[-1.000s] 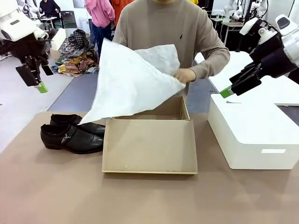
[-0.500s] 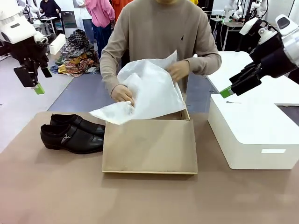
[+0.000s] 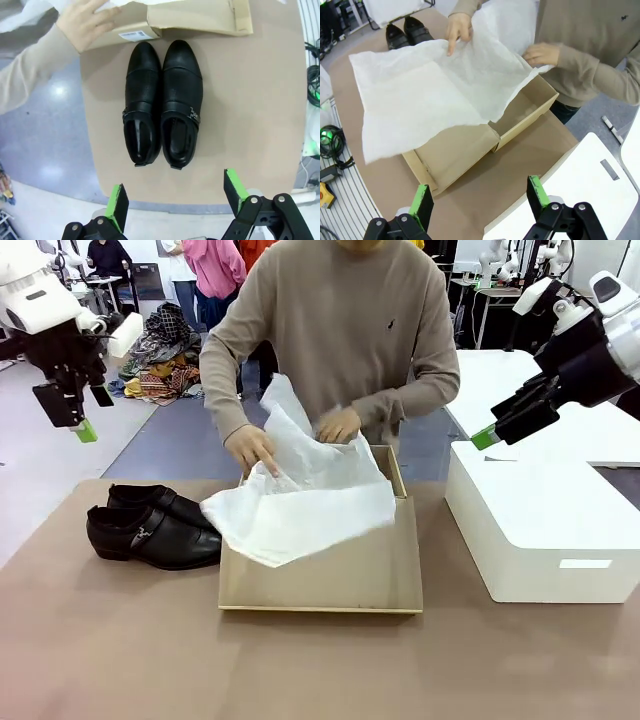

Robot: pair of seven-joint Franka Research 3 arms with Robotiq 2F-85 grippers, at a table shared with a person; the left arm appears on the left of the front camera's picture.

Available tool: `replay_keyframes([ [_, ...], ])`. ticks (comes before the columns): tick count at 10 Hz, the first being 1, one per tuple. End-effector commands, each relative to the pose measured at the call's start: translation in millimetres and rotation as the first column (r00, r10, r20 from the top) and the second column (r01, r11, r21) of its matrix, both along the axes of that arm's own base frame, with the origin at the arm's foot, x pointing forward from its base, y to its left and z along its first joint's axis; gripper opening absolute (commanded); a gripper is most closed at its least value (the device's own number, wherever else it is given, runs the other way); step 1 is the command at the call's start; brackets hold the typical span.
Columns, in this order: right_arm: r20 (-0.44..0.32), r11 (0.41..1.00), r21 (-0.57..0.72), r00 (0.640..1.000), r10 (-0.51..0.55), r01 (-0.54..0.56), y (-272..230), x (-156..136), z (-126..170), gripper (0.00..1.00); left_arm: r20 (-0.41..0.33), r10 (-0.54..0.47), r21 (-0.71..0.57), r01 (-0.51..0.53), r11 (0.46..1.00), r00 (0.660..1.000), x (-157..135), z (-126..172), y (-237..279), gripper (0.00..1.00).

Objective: Pack the shoes into the box.
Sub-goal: Place one shoe of the Shoes into the Shoes Box.

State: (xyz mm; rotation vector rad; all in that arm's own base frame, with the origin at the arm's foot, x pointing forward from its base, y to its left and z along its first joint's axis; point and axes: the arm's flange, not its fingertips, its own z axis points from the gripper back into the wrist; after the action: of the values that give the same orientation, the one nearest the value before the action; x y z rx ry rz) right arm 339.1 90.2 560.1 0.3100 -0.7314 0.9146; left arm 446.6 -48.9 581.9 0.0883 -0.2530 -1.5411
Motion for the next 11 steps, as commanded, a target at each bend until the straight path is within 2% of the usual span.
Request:
replay_keyframes([
  [1, 0.006, 1.000, 0.003, 1.000, -0.001, 0.001, 0.1, 0.3, 0.3, 1.00, -0.035, -0.051, -0.006, 0.051, 0.999, 0.998, 40.9, -9.6, 12.8, 1.00],
  [4, 0.006, 1.000, 0.003, 1.000, -0.001, 0.001, 0.1, 0.3, 0.3, 1.00, -0.058, -0.032, -0.013, 0.031, 0.999, 0.998, 83.1, -31.2, 22.6, 1.00],
  [6, 0.006, 1.000, 0.003, 1.000, -0.001, 0.001, 0.1, 0.3, 0.3, 1.00, -0.070, 0.031, -0.027, -0.033, 0.999, 0.997, 103.9, -51.7, 23.1, 1.00],
  [9, 0.006, 1.000, 0.003, 1.000, -0.001, 0.001, 0.1, 0.3, 0.3, 1.00, -0.117, 0.044, -0.010, -0.046, 0.999, 0.992, 122.5, -74.0, 20.3, 1.00],
  [11, 0.006, 1.000, 0.003, 1.000, -0.001, 0.001, 0.1, 0.3, 0.3, 1.00, -0.110, 0.031, -0.007, -0.032, 0.999, 0.993, 116.1, -77.5, 21.1, 1.00],
])
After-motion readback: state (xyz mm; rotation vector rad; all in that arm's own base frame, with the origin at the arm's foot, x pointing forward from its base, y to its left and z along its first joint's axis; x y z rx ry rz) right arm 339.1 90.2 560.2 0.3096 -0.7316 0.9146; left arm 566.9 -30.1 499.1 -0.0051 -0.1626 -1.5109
